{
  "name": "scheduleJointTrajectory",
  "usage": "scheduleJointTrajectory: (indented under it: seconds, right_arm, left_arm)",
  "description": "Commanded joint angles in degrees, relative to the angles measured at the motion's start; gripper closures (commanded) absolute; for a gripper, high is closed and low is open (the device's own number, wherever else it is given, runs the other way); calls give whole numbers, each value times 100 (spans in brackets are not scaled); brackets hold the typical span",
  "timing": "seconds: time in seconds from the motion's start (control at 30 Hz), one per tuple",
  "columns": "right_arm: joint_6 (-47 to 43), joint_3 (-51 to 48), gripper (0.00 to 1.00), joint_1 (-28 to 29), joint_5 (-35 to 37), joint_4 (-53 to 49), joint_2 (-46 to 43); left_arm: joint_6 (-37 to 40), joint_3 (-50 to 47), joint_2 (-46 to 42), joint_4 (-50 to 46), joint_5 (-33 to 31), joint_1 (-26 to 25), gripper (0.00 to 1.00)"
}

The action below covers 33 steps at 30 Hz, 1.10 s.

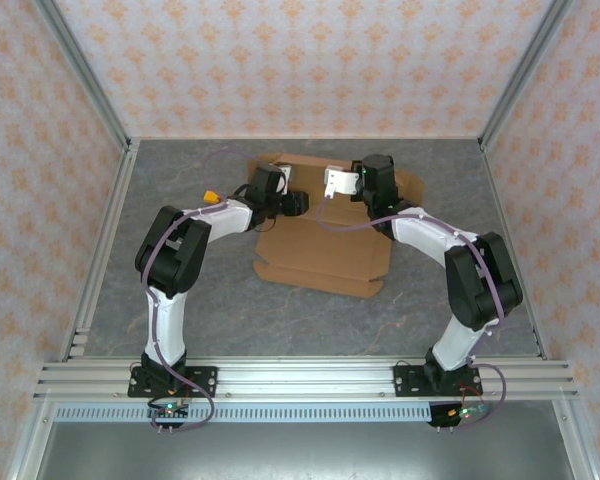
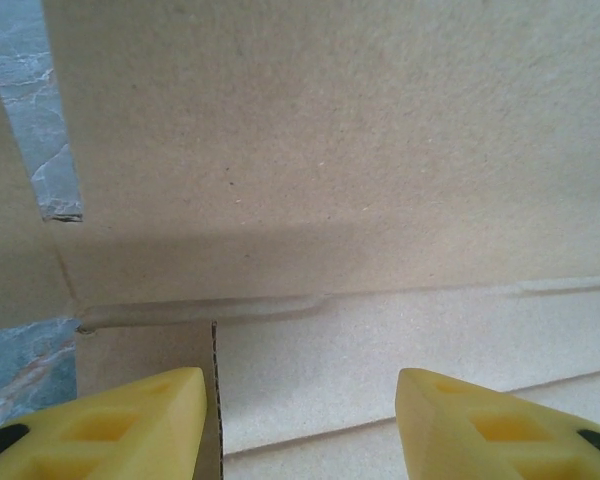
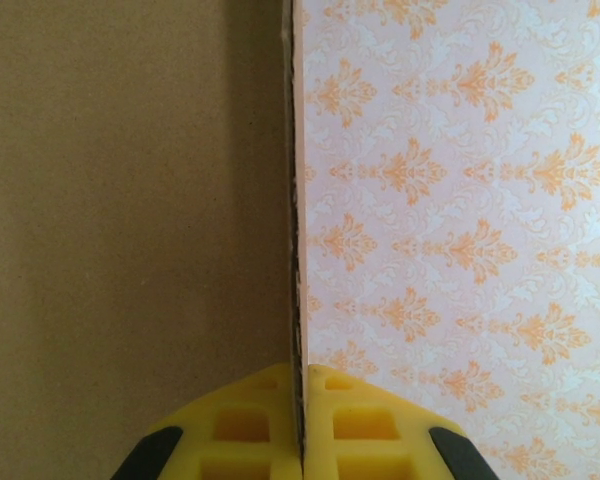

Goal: Fold the paper box

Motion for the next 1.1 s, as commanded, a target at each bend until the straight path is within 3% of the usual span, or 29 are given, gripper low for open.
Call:
scheduleJointTrajectory:
  seconds: [0.0,0.3,0.67,1.07]
  right_arm:
    - [-25,68,100,-1,-93,355,37]
    - [-198,-60,100,-129,-448,502,-70]
    - [-403,-645,100,-80,-689,1367,97]
    - [-569,-952,100,99,-647,1475,274]
  left_arm:
    - [172,-64,-241,-248,-129,-14,44]
    - [334,-1103,-1421,-288,-159,284,38]
    - [245,-2129,-2942,-450,-329,1034,35]
    - [238,-2340,-3281,-380,-430,1510,32]
